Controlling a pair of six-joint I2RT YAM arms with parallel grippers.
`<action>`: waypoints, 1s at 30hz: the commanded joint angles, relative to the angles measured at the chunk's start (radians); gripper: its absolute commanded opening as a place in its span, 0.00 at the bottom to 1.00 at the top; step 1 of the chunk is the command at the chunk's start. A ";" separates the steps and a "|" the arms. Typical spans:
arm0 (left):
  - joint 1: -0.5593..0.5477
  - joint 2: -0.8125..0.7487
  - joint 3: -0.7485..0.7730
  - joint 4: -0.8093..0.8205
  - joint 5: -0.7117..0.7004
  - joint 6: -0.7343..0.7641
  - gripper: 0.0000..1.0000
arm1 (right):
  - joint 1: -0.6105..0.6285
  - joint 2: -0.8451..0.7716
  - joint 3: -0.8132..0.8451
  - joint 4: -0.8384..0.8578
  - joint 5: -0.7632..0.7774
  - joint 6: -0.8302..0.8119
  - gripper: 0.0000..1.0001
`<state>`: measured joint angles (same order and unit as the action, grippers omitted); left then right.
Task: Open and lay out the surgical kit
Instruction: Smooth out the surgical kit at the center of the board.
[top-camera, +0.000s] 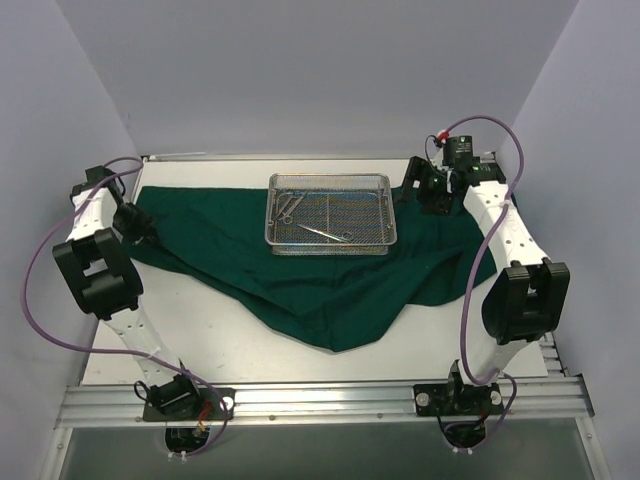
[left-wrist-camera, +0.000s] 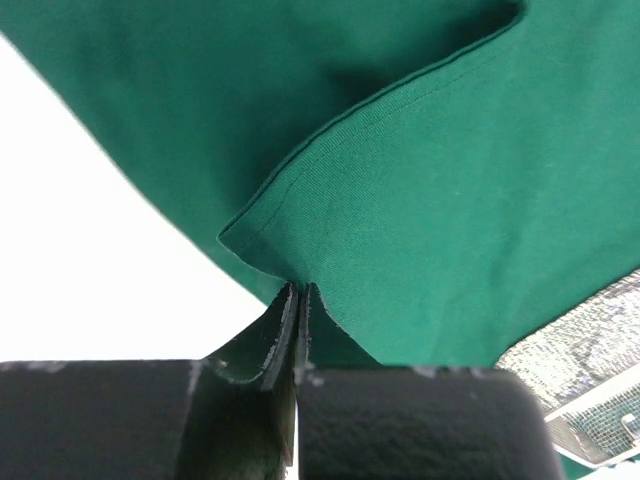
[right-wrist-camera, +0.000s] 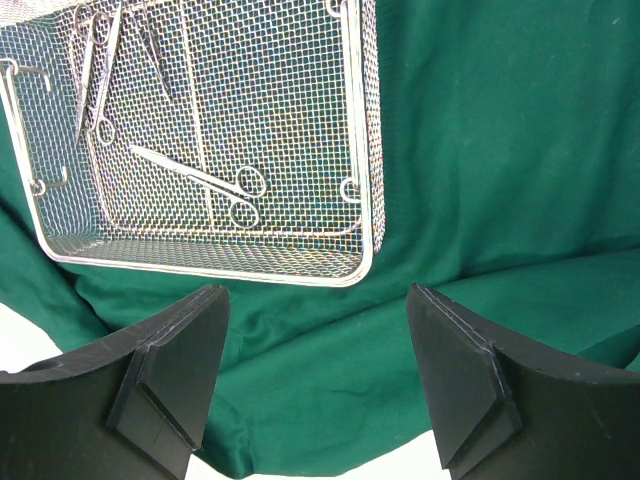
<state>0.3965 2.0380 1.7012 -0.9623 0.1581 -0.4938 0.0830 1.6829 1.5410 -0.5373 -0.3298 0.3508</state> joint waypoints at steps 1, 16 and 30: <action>0.008 -0.100 -0.009 -0.084 -0.084 -0.009 0.02 | 0.011 -0.038 -0.001 -0.018 -0.008 0.005 0.73; 0.019 -0.832 -0.347 -0.248 -0.313 -0.103 0.02 | 0.075 -0.063 -0.113 -0.046 -0.052 0.085 0.73; -0.068 -1.279 -0.404 -0.522 -0.854 -0.359 0.04 | 0.146 -0.086 -0.159 -0.021 -0.078 0.082 0.74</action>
<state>0.3569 0.8131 1.2324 -1.3247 -0.5076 -0.7742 0.2005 1.6600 1.3987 -0.5587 -0.3969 0.4412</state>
